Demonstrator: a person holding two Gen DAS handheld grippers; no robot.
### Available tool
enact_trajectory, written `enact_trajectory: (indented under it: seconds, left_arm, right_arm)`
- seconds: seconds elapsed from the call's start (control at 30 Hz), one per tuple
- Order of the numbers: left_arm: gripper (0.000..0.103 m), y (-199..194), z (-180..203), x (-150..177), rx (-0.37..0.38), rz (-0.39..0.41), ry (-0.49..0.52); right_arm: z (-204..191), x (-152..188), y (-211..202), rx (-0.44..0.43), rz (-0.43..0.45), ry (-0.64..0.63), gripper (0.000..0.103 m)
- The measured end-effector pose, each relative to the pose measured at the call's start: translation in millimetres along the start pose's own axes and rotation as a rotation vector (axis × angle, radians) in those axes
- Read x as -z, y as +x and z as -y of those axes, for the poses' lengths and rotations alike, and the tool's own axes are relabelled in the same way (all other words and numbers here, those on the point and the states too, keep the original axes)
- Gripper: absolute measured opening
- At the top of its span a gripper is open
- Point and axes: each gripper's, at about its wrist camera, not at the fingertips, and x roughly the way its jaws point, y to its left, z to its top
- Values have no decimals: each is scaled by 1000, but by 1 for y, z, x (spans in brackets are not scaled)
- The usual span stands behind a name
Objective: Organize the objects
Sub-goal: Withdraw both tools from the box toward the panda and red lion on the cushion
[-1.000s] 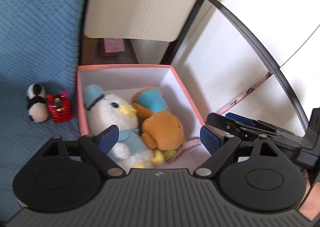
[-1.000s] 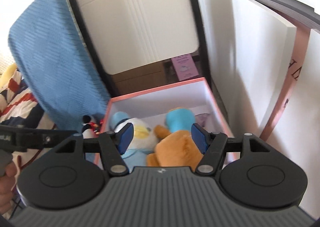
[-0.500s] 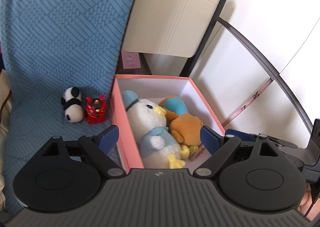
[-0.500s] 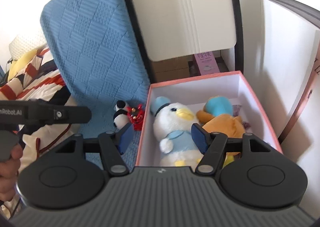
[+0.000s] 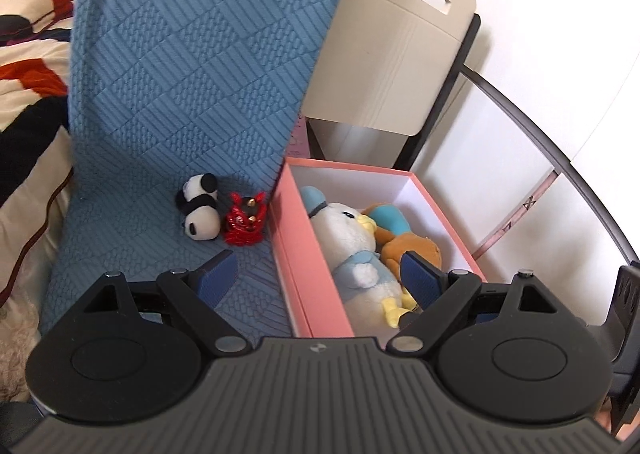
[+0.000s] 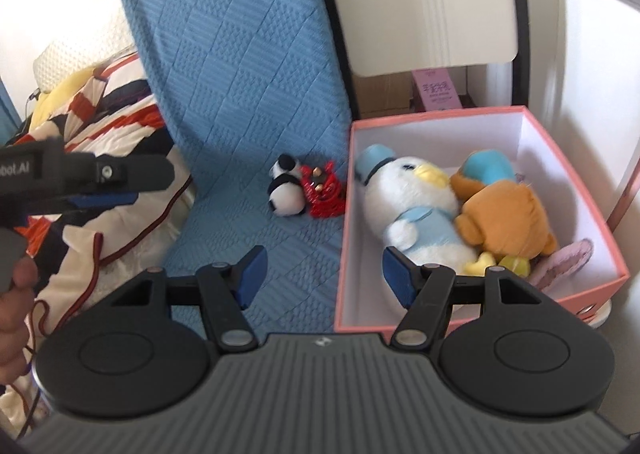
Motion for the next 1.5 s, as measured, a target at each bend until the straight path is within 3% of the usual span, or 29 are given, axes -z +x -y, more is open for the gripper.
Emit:
enact_trajectory:
  seconds: [0.3,0.33,0.37,0.4,0.47,0.7,1.07,1.17,1.5]
  left_arm:
    - [91,-18,-34,17,-30,68,-50]
    - [91,-19,-38,19,-33,72,-53]
    - [91,-19,-40,20,-38,74,-53]
    - [91,-20,-42,21,-44,76,-53]
    - [91,-19,-48,23,-45,77,-56]
    - [91,10,-72,35,-97,54,-76]
    - [91,74,-127,37,-197,58,-125]
    - [91,88,-141,33,-218,54,-136]
    - [91,143,-182,14,-197,5,-174]
  right_arm:
    - [-23,20,8,-7,-3,3,66]
    - [-24,21,9,-7,-2,9,70]
    - [-25,22,10,-3,3,15,86]
    - [-25,22,11,7,9,19,95]
    - [-27,21,14,20,7,17,99]
    - [-39,21,31,11,1,-40,99]
    - [-60,12,93,17,31,-164,99]
    - [-70,9,108,58,53,-227,98]
    - [-75,-3,162,100,69,-284,75]
